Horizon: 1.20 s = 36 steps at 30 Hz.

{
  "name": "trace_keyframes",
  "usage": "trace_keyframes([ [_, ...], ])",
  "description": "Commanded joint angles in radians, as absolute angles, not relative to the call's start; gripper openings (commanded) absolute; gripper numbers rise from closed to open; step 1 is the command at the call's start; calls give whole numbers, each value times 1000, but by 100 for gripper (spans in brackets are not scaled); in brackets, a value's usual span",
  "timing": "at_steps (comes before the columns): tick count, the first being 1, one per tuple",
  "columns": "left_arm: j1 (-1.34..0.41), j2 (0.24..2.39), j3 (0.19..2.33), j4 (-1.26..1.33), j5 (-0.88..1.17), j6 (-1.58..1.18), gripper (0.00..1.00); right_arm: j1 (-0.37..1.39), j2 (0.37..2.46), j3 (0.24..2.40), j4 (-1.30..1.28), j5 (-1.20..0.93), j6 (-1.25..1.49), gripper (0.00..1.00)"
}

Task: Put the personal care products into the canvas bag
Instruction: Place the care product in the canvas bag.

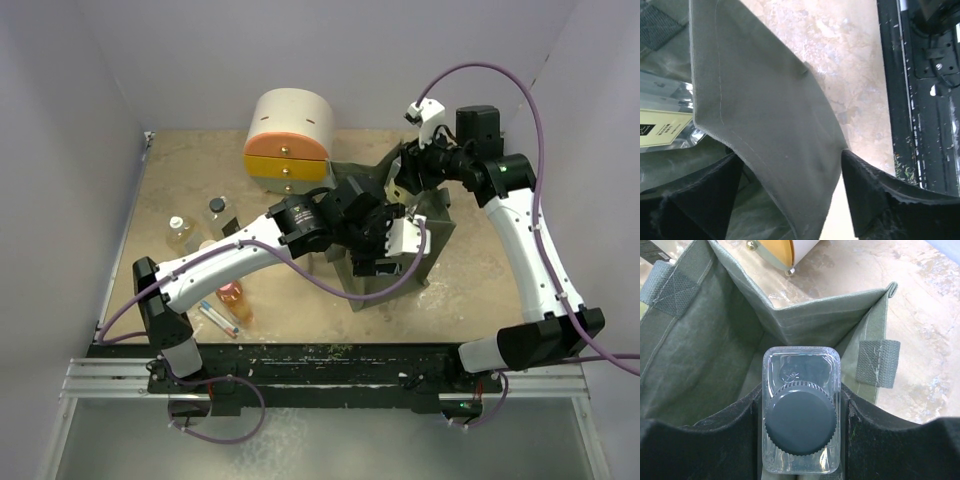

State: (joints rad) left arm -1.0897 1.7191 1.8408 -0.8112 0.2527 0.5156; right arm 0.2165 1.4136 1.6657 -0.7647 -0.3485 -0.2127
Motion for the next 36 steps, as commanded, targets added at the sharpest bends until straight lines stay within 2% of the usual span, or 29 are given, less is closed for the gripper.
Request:
trace_keyframes([
  [1,-1091,1700,1816,-755,213,501,74,213,1356,1684,-603,-415,-215,0],
  [5,-1090,1669,1785,-806,314,585,54,217,1361,1678,-580,-366,-232,0],
  [15,-1091,1626,1768,-917,429,741,25,295,1408,1633,-536,-189,-189,0],
  [24,-1089,1642,1750,-942,482,752,17,334,1414,1571,-393,-2,-125,0],
  [36,-1076,1634,1710,-873,472,680,2,334,1383,1465,-308,-35,-93,0],
])
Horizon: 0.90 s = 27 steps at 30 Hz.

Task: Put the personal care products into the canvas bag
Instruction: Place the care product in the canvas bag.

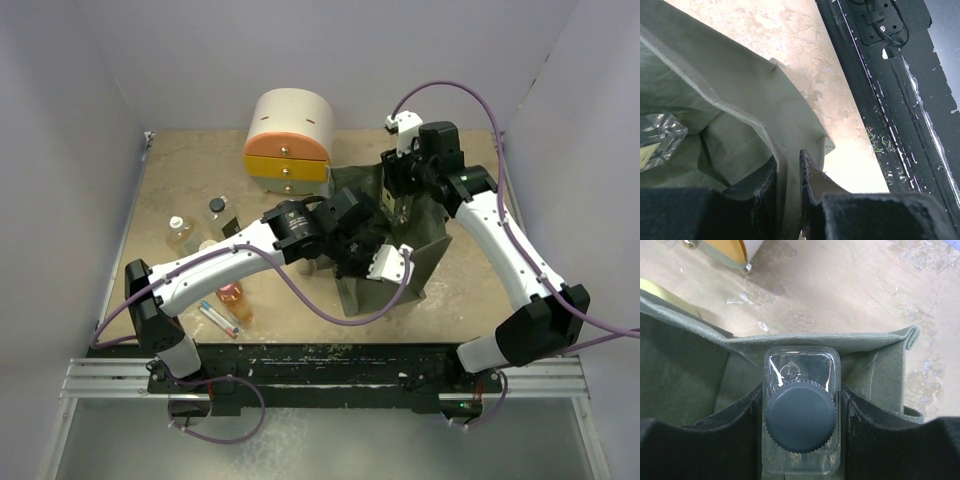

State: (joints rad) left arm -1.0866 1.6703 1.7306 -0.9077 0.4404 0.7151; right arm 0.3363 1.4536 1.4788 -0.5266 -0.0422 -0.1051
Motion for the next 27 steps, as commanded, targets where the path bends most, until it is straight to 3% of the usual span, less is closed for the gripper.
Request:
trace_keyframes([
  [1,-1071,1631,1708,-866,471,670,1,334,1378,1448,-298,-44,-93,0],
  [27,-1048,1660,1677,-791,457,569,0,337,1361,1182,-40,14,12,0],
])
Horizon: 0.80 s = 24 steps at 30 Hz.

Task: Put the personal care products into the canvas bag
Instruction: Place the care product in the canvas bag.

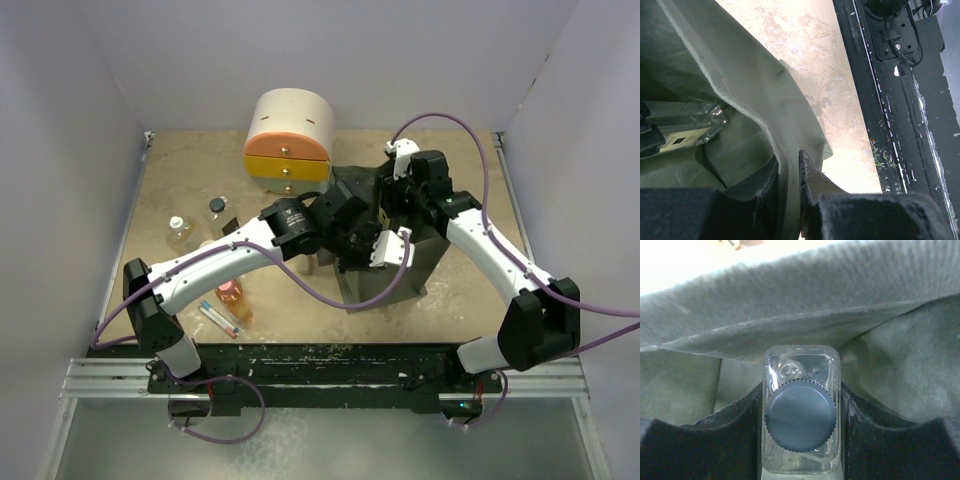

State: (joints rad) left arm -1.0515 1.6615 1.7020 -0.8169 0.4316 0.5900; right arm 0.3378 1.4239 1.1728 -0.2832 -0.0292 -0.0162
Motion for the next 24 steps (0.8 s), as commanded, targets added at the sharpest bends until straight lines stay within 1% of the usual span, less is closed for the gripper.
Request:
trace_keyframes([
  [1,-1048,1662,1675,-792,462,569,0,337,1362,1171,-22,23,12,0],
  [8,-1047,1659,1663,-795,467,576,2,337,1391,1116,34,63,-3,1],
  [12,-1048,1660,1664,-794,461,577,3,337,1410,1093,37,47,-6,5],
  [15,-1048,1663,1664,-792,448,574,6,337,1421,1088,26,62,-36,12],
  [19,-1048,1664,1667,-784,424,568,12,337,1441,1097,-4,64,-66,25],
  [24,-1048,1667,1673,-776,405,561,18,338,1472,1127,-60,63,-74,33],
])
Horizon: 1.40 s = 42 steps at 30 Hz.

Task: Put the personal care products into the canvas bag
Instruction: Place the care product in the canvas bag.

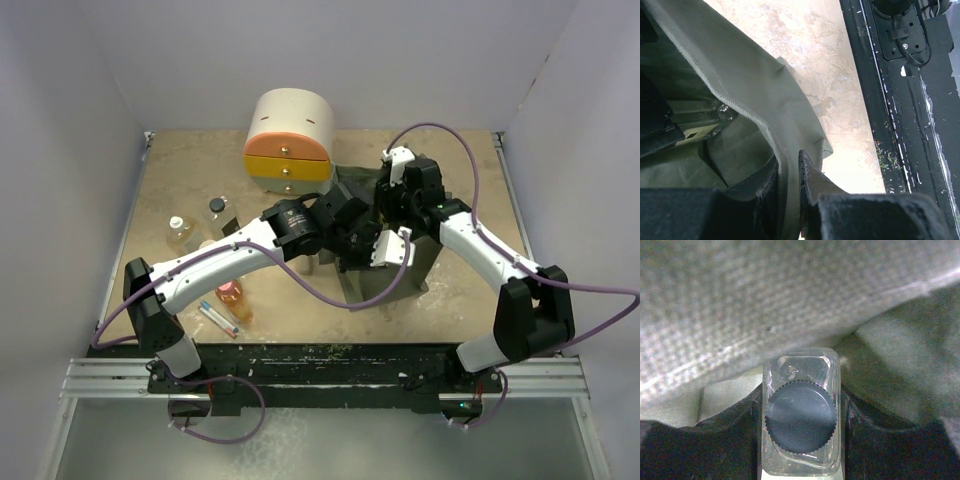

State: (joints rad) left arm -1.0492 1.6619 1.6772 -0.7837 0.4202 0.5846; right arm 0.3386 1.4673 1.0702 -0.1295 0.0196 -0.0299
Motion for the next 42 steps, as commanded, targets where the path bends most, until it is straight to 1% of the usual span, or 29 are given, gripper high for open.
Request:
trace_keyframes([
  [1,-1047,1665,1673,-775,403,561,19,338,1474,1132,-64,58,-78,34],
  [3,-1048,1665,1672,-772,395,558,21,338,1476,1144,-74,55,-82,44],
  [7,-1048,1663,1672,-766,381,557,25,338,1485,1164,-103,54,-85,53],
  [15,-1048,1663,1663,-758,364,540,35,339,1488,1189,-133,43,-99,64],
  [18,-1048,1663,1664,-754,355,539,42,339,1485,1198,-142,46,-110,65],
  [20,-1047,1667,1669,-753,348,532,46,339,1482,1200,-142,45,-114,66],
  [24,-1047,1671,1681,-754,341,521,50,339,1482,1211,-158,32,-121,68],
  [28,-1048,1669,1683,-752,328,518,55,339,1479,1221,-165,23,-134,73],
  [31,-1047,1674,1689,-750,322,516,57,339,1483,1230,-171,23,-139,75],
  [35,-1048,1683,1710,-756,301,500,66,339,1486,1239,-181,24,-144,75],
  [42,-1047,1673,1721,-770,296,505,74,339,1483,1243,-186,8,-163,77],
])
